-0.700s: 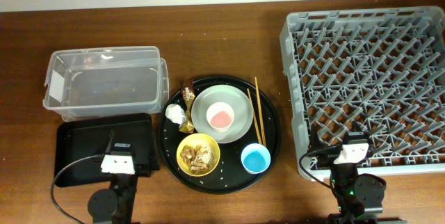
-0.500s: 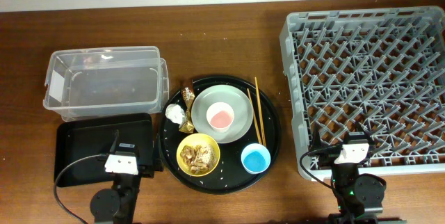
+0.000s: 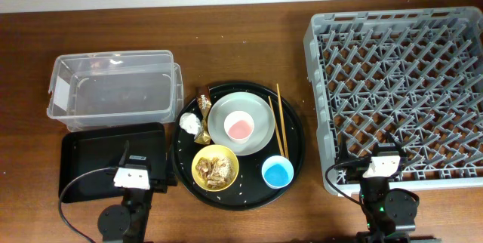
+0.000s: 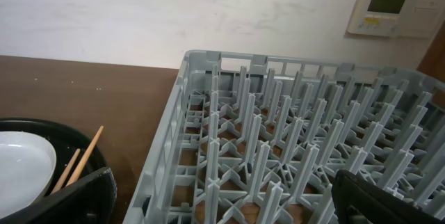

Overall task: Sort waste into correct bins and load items into the dishwasher rack
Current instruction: 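Raise both grippers from rest toward the serving tray, then grasp the blue cup with the right gripper and lift it, then place the blue cup upside down in the rack with the right gripper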

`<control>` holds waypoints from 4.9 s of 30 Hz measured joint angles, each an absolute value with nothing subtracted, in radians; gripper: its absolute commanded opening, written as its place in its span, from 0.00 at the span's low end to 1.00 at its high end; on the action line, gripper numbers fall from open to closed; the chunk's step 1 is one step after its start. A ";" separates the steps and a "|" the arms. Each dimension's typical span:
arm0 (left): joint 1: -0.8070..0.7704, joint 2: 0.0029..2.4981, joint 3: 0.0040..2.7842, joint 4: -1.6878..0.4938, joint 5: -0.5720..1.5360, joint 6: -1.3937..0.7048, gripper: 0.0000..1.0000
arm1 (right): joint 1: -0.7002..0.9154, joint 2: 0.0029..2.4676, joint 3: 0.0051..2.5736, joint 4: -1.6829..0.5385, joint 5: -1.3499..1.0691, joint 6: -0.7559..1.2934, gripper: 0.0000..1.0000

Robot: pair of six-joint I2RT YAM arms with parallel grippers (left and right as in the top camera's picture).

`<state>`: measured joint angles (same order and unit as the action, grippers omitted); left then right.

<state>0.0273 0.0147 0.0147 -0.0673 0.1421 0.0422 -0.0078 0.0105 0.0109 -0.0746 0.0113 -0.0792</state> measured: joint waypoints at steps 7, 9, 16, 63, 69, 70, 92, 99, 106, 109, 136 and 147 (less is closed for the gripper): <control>0.027 0.015 0.015 -0.068 0.142 0.042 0.99 | -0.008 0.010 0.011 -0.075 0.012 -0.079 0.98; 0.027 0.015 0.015 -0.067 0.142 0.043 0.99 | -0.008 0.010 0.011 -0.075 0.012 -0.079 0.98; 0.027 0.015 0.015 -0.068 0.142 0.042 0.99 | -0.008 0.010 0.011 -0.075 0.012 -0.080 0.98; -0.570 1.265 1.205 -1.035 0.266 -0.212 0.99 | -0.007 0.900 1.451 -1.426 -0.357 0.224 0.98; -0.778 1.576 1.205 -0.898 0.325 -0.235 0.82 | -0.007 0.906 1.451 -1.445 -0.358 0.224 0.98; -0.810 1.615 1.205 -0.869 0.303 -0.246 0.74 | -0.007 0.909 1.451 -1.447 -0.358 0.224 0.98; -0.432 1.612 1.750 -1.218 0.833 -0.126 0.00 | -0.006 0.923 1.451 -1.488 -0.670 -0.080 1.00; -0.410 1.614 1.750 -1.223 1.301 0.046 0.00 | -0.006 0.973 1.451 -1.306 -0.995 -0.258 0.98; -0.470 1.614 1.750 -1.224 1.334 0.054 0.01 | 0.014 1.068 1.451 -1.185 -1.249 -0.270 0.86; -0.470 1.614 1.750 -1.222 1.336 0.054 0.00 | 0.100 1.107 1.451 -1.176 -1.280 -0.271 0.69; -0.279 1.614 1.752 -1.557 0.844 0.091 0.99 | 0.197 1.231 1.442 -1.679 0.086 0.416 0.70; -0.279 1.426 1.752 -1.576 0.660 0.112 0.99 | 0.030 1.647 1.328 -1.438 0.029 0.234 0.87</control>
<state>-0.2790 1.4258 1.7515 -1.5757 0.6601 0.1123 0.0296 1.6474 1.3277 -1.4376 0.0288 0.2337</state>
